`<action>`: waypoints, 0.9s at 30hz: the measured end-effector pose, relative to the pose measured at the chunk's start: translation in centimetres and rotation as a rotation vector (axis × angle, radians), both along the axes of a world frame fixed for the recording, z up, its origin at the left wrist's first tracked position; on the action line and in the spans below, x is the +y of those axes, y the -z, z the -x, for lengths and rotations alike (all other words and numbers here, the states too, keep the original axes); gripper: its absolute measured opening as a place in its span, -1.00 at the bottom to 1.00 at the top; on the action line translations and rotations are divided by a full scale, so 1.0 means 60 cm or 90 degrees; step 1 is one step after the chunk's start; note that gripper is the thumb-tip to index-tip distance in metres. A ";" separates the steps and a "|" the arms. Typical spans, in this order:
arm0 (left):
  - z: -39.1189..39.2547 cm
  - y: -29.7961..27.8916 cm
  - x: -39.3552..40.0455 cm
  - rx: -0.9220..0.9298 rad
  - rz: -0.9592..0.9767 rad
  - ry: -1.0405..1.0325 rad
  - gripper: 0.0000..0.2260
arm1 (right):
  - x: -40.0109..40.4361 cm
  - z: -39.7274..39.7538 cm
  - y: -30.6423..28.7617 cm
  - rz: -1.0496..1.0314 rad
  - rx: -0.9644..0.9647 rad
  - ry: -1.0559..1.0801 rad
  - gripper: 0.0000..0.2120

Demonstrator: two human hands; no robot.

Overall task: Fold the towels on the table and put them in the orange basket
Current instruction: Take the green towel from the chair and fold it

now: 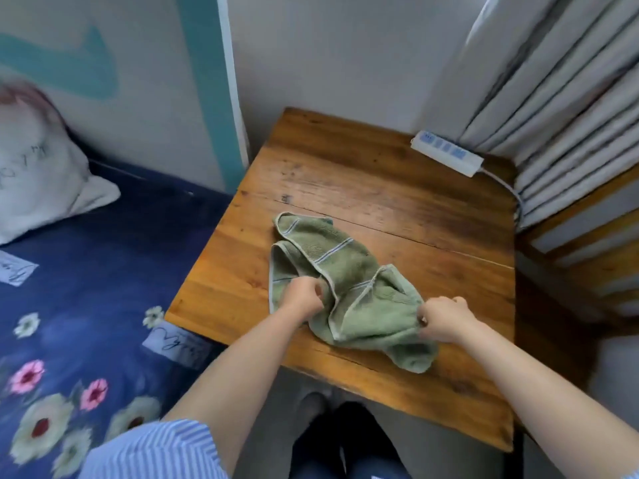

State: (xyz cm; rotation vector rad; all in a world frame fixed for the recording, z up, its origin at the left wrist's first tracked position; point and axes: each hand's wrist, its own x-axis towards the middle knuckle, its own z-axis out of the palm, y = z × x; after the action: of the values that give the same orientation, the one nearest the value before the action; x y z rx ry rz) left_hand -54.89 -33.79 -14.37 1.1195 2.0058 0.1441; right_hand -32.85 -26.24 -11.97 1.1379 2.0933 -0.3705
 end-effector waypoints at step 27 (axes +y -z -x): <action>-0.007 0.112 -0.005 -0.406 -0.007 -0.704 -0.64 | 0.046 0.188 0.107 0.142 0.463 0.296 -0.87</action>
State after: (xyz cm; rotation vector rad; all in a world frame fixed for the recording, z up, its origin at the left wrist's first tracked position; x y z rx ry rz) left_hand -54.47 -34.11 -21.11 -0.1640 1.7807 0.9367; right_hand -44.11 -23.49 -18.39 1.4922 2.2593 -1.3764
